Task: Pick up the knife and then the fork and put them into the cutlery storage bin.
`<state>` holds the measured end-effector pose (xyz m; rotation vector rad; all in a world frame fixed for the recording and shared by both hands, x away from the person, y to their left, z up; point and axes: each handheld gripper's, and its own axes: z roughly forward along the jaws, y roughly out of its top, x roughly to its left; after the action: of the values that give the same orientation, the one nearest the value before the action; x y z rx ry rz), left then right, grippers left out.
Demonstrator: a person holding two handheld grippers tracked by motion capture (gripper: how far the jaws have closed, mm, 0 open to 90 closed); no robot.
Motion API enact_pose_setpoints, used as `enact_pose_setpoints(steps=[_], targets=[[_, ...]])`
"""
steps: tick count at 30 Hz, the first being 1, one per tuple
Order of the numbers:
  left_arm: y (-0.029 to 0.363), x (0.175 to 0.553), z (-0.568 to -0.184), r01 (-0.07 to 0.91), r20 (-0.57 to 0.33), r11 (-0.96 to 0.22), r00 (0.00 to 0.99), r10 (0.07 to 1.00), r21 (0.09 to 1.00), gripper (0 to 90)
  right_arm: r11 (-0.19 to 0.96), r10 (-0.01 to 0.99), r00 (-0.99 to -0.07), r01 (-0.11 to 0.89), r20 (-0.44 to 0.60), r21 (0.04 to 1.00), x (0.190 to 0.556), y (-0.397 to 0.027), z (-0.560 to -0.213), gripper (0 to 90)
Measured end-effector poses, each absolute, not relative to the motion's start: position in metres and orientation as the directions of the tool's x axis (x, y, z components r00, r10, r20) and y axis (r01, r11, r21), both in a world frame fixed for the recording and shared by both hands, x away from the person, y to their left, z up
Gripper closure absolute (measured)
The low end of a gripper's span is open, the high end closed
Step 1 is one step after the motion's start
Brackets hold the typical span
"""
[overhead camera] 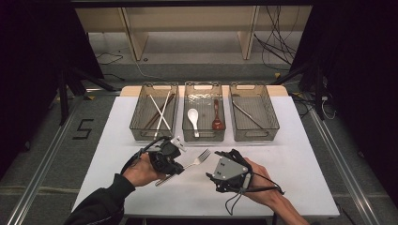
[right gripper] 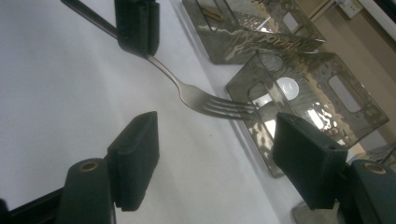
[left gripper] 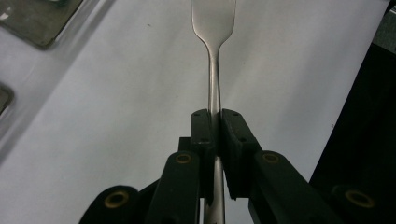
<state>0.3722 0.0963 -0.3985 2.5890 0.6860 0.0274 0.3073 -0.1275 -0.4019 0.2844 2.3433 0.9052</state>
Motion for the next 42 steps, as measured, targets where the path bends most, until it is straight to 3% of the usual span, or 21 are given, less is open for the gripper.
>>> enact_pose_setpoints(steps=[11, 28, 42], targets=[[0.079, 0.370, -0.393, 0.430, -0.101, -0.792, 0.896, 0.432, 0.432, 83.4, 0.810, 0.275, -0.767, -0.139, -0.579, 0.569, 0.299, -0.112, -0.412, 39.1], [0.060, 0.364, -0.388, 0.372, -0.131, -0.836, 0.928, 0.350, 0.404, 83.4, 0.872, 0.138, -0.746, -0.220, -0.652, 0.436, 0.295, -0.099, -0.426, 55.9], [0.055, 0.363, -0.388, 0.350, -0.161, -0.850, 0.937, 0.311, 0.395, 83.3, 0.893, 0.050, -0.740, -0.267, -0.671, 0.362, 0.297, -0.095, -0.432, 77.6]])
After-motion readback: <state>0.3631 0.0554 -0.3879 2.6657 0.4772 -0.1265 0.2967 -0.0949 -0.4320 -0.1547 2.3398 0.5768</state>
